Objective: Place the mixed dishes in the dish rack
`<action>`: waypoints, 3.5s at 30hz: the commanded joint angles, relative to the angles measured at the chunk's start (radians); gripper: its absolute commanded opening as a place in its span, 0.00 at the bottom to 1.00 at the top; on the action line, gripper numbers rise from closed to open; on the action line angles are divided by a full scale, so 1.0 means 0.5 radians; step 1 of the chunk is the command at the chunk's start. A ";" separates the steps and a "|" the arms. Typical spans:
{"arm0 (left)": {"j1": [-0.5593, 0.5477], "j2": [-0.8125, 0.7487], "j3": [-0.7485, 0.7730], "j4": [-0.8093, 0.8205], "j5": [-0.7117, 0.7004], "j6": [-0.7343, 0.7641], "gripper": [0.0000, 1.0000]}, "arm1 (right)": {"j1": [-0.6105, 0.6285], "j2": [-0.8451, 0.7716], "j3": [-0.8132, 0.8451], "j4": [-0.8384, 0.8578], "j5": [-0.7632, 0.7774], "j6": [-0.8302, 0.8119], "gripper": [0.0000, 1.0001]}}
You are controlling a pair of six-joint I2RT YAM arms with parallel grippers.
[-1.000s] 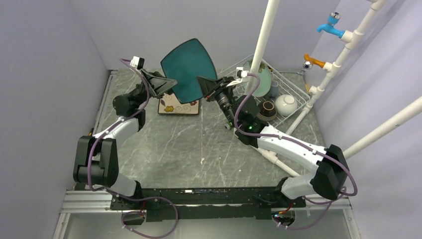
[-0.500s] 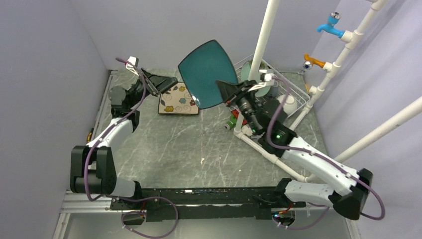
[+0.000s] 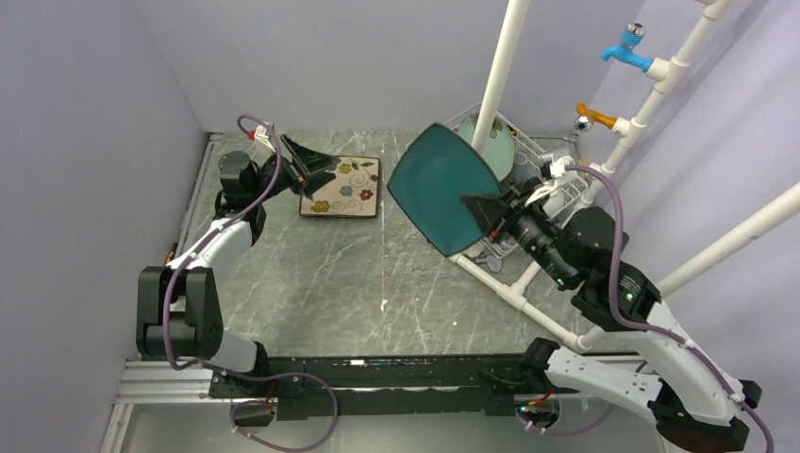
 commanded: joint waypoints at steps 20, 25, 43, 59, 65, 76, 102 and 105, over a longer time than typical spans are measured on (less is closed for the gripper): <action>-0.084 -0.040 0.191 -0.397 0.006 0.296 0.98 | -0.004 0.116 0.629 -1.842 1.000 0.516 0.00; -0.084 -0.028 0.194 -0.415 0.012 0.294 0.98 | -0.006 0.246 0.594 -1.556 1.229 0.405 0.00; 0.005 0.042 0.190 -0.333 0.067 0.215 0.98 | -1.004 0.426 -0.015 0.042 0.534 -0.131 0.00; 0.045 0.055 0.187 -0.306 0.082 0.188 0.98 | -1.643 0.942 -0.304 1.244 -0.692 -0.557 0.00; 0.050 0.074 0.180 -0.283 0.086 0.174 0.98 | -1.684 1.116 -0.334 1.500 -0.903 -0.791 0.00; 0.040 0.109 0.154 -0.225 0.090 0.142 0.98 | -1.744 1.407 -0.304 1.971 -1.160 -0.819 0.00; -0.004 0.163 0.207 -0.344 0.096 0.253 0.98 | -1.799 1.885 -0.321 2.310 -1.564 -0.919 0.00; -0.005 0.158 0.220 -0.385 0.088 0.285 0.98 | -1.799 1.907 -0.341 2.325 -1.566 -0.888 0.00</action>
